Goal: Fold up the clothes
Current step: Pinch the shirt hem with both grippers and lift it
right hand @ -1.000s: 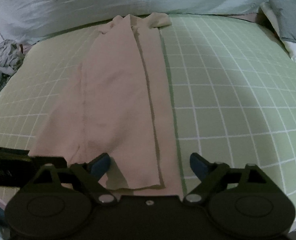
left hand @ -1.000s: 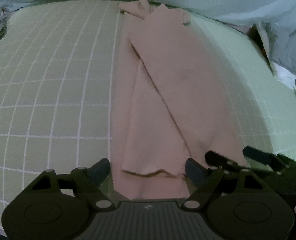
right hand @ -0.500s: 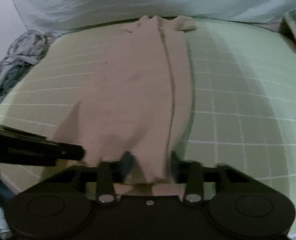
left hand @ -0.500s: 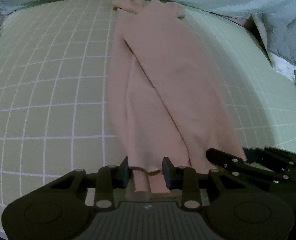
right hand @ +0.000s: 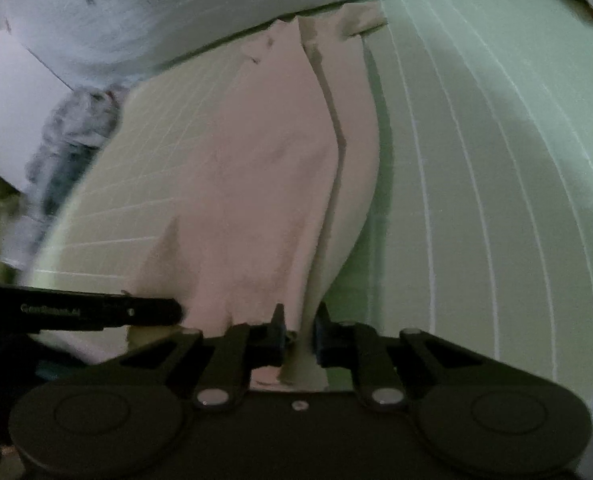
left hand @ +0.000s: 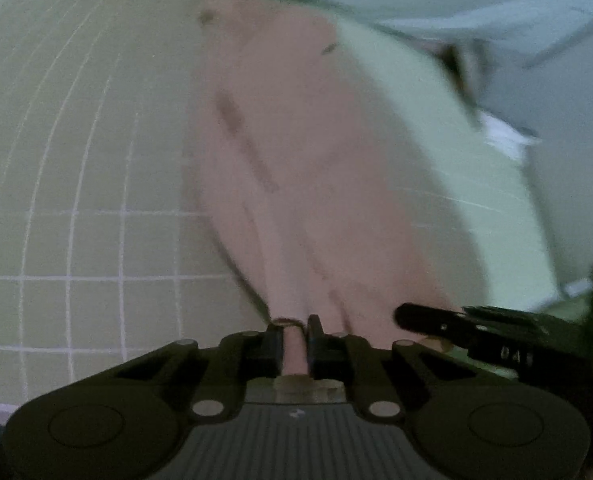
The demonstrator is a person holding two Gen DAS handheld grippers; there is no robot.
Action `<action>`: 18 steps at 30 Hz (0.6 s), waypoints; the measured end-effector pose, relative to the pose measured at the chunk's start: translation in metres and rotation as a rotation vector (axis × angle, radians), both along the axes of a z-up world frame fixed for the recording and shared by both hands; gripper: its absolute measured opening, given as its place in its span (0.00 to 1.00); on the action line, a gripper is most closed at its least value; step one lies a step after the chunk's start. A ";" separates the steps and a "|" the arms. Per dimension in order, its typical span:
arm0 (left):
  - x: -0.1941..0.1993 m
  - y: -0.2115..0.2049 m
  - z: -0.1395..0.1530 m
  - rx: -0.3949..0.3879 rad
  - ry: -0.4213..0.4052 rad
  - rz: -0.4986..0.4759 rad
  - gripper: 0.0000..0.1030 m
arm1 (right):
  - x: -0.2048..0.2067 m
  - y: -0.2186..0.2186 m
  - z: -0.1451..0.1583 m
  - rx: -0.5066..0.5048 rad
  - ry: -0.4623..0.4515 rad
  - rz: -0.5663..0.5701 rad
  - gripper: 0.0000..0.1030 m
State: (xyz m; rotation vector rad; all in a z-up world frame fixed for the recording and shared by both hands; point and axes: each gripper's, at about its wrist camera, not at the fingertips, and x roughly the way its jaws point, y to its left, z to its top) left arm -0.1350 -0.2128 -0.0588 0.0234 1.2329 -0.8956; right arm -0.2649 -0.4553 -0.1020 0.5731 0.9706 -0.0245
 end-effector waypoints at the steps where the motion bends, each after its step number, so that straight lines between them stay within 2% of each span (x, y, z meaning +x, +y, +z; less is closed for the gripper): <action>1: 0.000 0.002 0.012 -0.020 -0.015 -0.006 0.12 | -0.010 -0.004 0.011 0.066 -0.007 0.007 0.13; 5: 0.003 0.010 0.056 -0.098 -0.081 -0.012 0.12 | -0.027 -0.025 0.047 0.214 -0.066 -0.002 0.13; 7: 0.015 0.006 0.074 -0.157 -0.111 0.015 0.12 | -0.022 -0.040 0.062 0.290 -0.122 -0.050 0.13; 9: 0.029 0.001 0.090 -0.225 -0.131 0.042 0.12 | -0.012 -0.052 0.078 0.322 -0.191 -0.078 0.13; 11: 0.046 -0.007 0.105 -0.294 -0.141 0.069 0.11 | 0.003 -0.061 0.097 0.306 -0.273 -0.077 0.13; 14: 0.070 -0.018 0.122 -0.345 -0.205 0.096 0.12 | 0.028 -0.075 0.120 0.241 -0.386 -0.055 0.13; 16: 0.086 -0.029 0.131 -0.346 -0.254 0.105 0.12 | 0.047 -0.082 0.131 0.195 -0.440 -0.048 0.13; 18: 0.105 -0.042 0.134 -0.353 -0.267 0.129 0.12 | 0.068 -0.086 0.136 0.150 -0.477 -0.043 0.13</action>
